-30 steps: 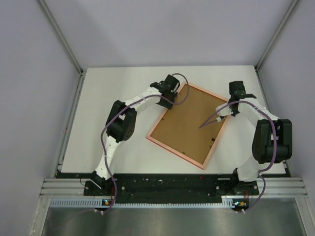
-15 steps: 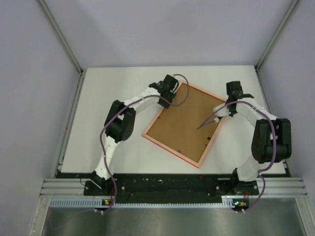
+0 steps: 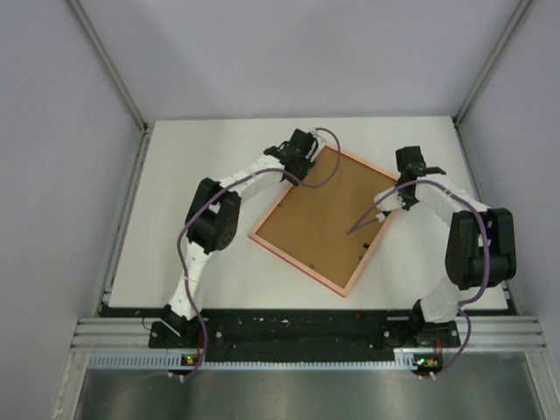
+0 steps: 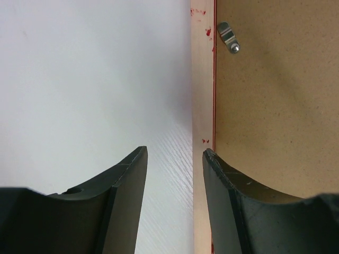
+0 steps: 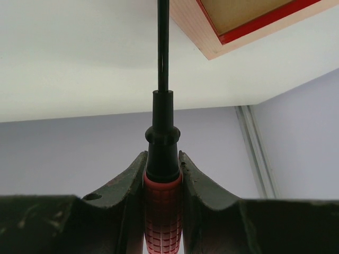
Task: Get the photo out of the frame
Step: Release the photo frame item from the photo frame.
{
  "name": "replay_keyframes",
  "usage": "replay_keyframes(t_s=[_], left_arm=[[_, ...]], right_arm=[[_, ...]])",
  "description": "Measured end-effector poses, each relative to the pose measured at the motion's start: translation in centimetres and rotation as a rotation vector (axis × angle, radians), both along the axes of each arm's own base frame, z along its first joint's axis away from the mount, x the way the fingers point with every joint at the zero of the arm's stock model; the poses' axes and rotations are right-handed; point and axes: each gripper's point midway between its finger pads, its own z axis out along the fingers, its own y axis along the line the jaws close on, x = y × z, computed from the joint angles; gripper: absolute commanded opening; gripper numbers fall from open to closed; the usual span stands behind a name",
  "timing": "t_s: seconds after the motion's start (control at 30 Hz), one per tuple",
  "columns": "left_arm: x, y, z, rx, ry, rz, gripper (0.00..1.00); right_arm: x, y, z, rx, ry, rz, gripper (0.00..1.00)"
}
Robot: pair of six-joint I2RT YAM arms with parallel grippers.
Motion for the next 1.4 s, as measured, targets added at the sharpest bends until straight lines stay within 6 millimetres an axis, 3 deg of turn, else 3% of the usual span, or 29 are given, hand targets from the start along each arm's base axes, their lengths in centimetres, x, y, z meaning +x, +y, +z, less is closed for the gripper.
replay_keyframes(t_s=[0.33,0.83,1.1,1.2,1.4], left_arm=[[1.2,0.0,0.8,0.011,-0.054,-0.024,0.52],[0.5,-1.2,0.2,-0.016,-0.022,-0.081,0.52],[-0.3,-1.1,-0.3,-0.017,0.017,-0.076,0.5],[-0.6,-0.7,-0.6,-0.025,0.039,-0.045,0.5],[-1.0,0.6,-1.7,-0.065,0.094,0.031,0.49]], right_arm=[[-0.1,0.4,-0.2,-0.004,0.023,0.012,0.0],[-0.8,1.4,0.0,0.036,0.134,0.039,0.0],[2.0,2.3,0.5,0.078,0.072,0.056,0.0],[2.3,3.3,1.2,0.131,0.077,0.082,0.0],[1.8,6.1,5.0,0.304,0.071,0.043,0.0]])
